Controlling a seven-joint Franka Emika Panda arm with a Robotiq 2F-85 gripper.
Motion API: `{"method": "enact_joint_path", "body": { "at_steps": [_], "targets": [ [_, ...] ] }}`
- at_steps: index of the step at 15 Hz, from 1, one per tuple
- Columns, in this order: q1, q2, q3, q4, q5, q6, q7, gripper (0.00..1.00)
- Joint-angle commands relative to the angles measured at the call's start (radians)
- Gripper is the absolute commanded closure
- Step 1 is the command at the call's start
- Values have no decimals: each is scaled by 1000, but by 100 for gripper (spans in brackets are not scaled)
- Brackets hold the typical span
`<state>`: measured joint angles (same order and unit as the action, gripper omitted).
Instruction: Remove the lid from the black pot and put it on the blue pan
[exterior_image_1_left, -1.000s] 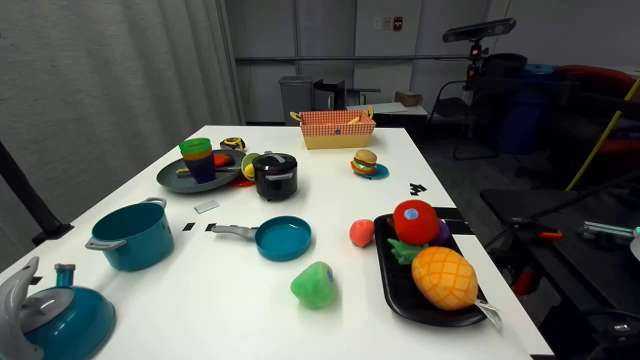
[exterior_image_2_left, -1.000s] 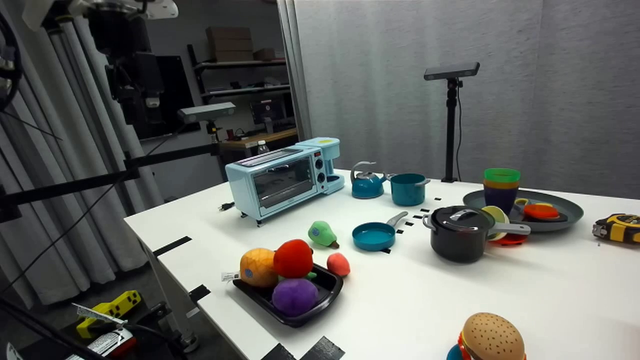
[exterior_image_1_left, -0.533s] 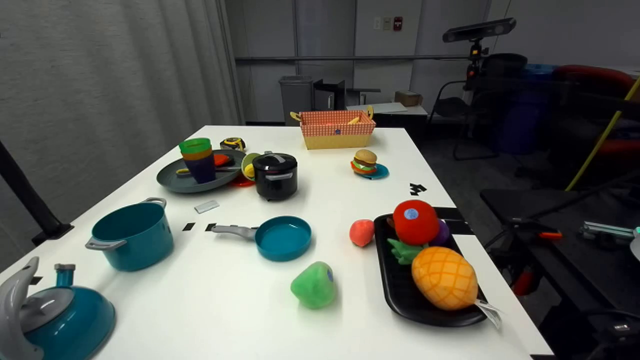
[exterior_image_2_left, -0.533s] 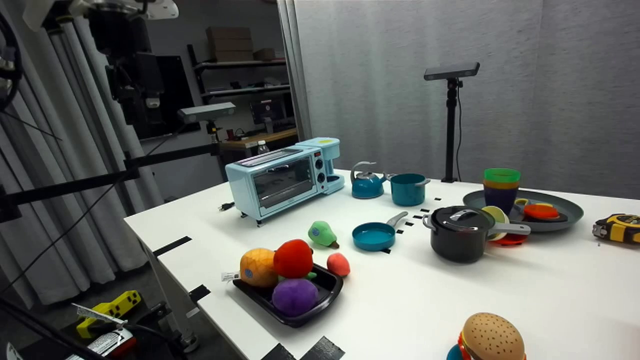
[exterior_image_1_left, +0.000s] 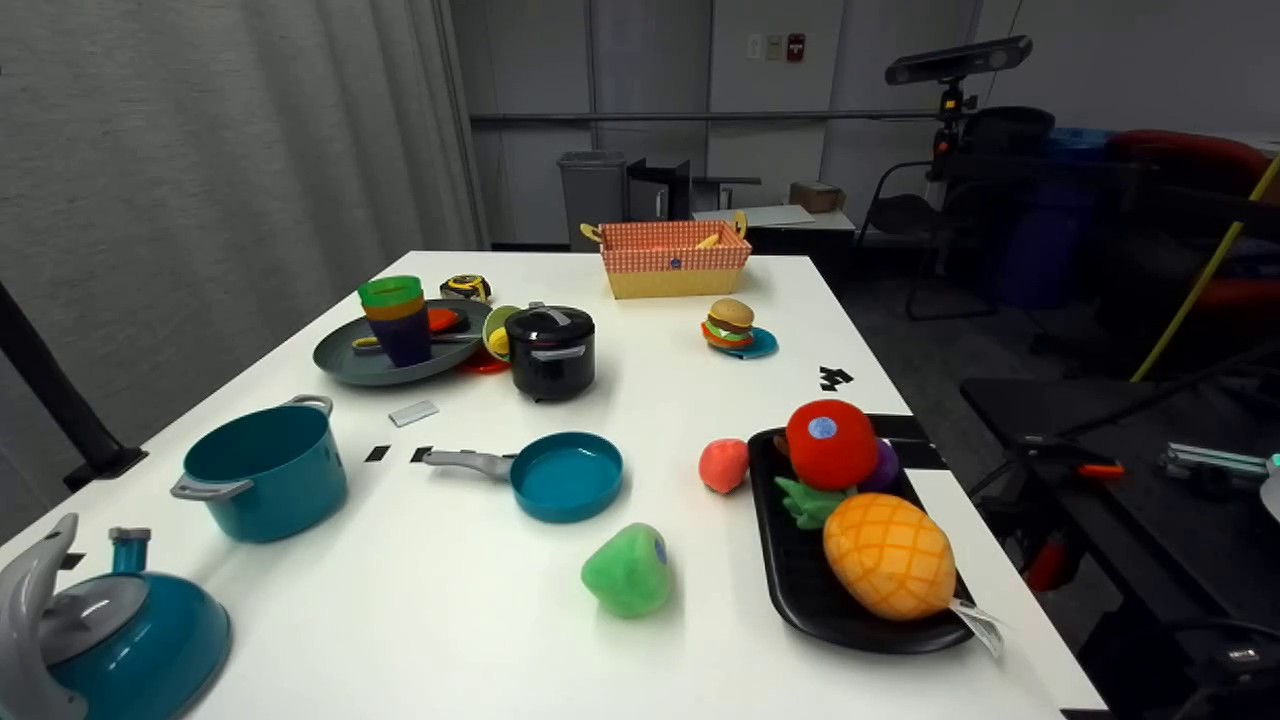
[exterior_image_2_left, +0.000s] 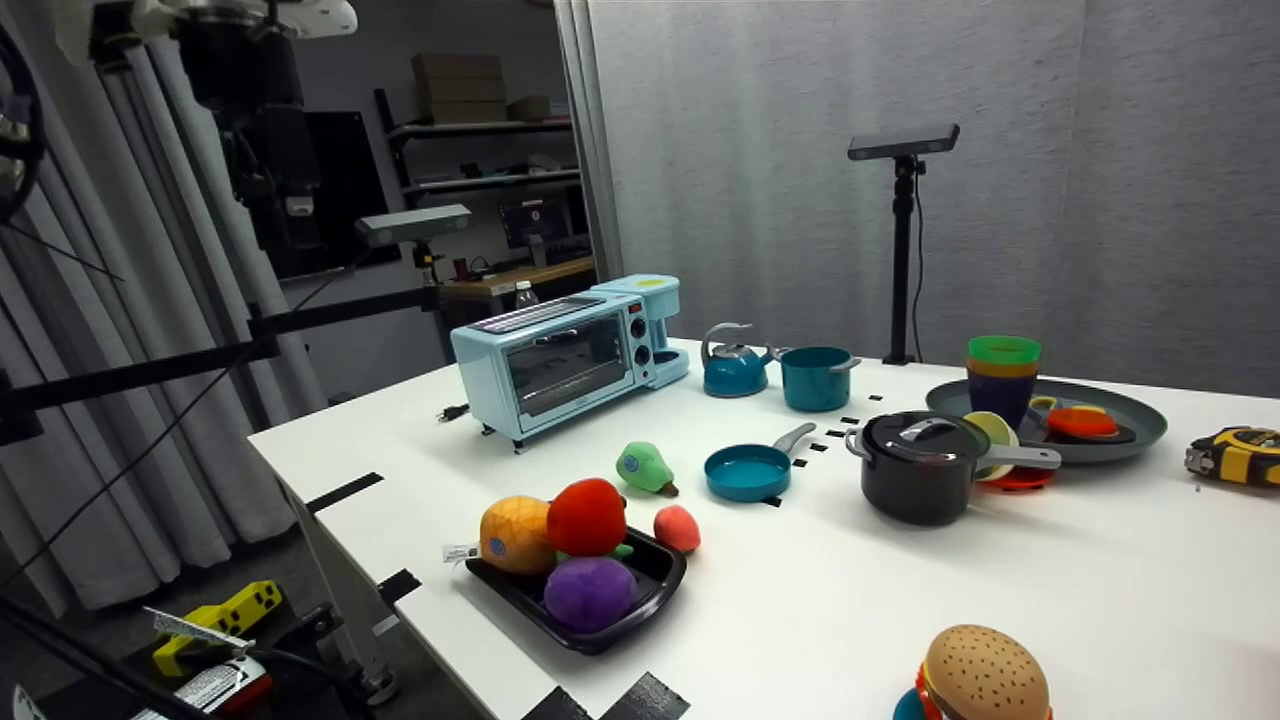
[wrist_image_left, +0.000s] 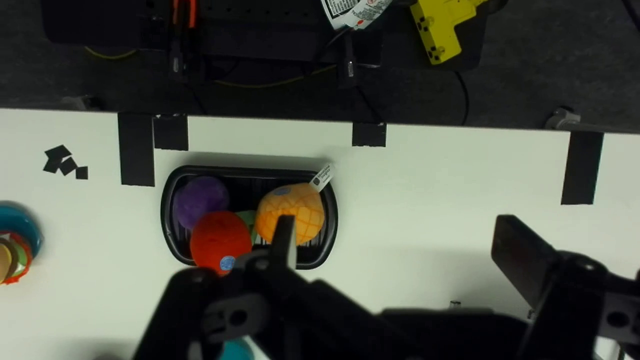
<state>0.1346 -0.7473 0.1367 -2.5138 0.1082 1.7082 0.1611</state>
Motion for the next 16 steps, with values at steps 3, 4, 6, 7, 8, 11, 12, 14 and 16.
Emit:
{"method": "enact_joint_path", "body": {
  "at_steps": [3, 4, 6, 7, 8, 11, 12, 14, 16],
  "targets": [
    [-60, 41, 2, 19, 10, 25, 104, 0],
    [-59, 48, -3, 24, 21, 18, 101, 0],
    [-54, 27, 6, 7, 7, 6, 85, 0],
    [-56, 36, 5, 8, 7, 7, 86, 0],
    [-56, 43, 5, 10, 8, 7, 86, 0],
    [-56, 49, 5, 12, 8, 7, 86, 0],
    [-56, 49, 5, 13, 8, 7, 86, 0],
    [-56, 49, 5, 14, 8, 7, 86, 0],
    [-56, 49, 5, 14, 8, 7, 86, 0]
  ]
}}
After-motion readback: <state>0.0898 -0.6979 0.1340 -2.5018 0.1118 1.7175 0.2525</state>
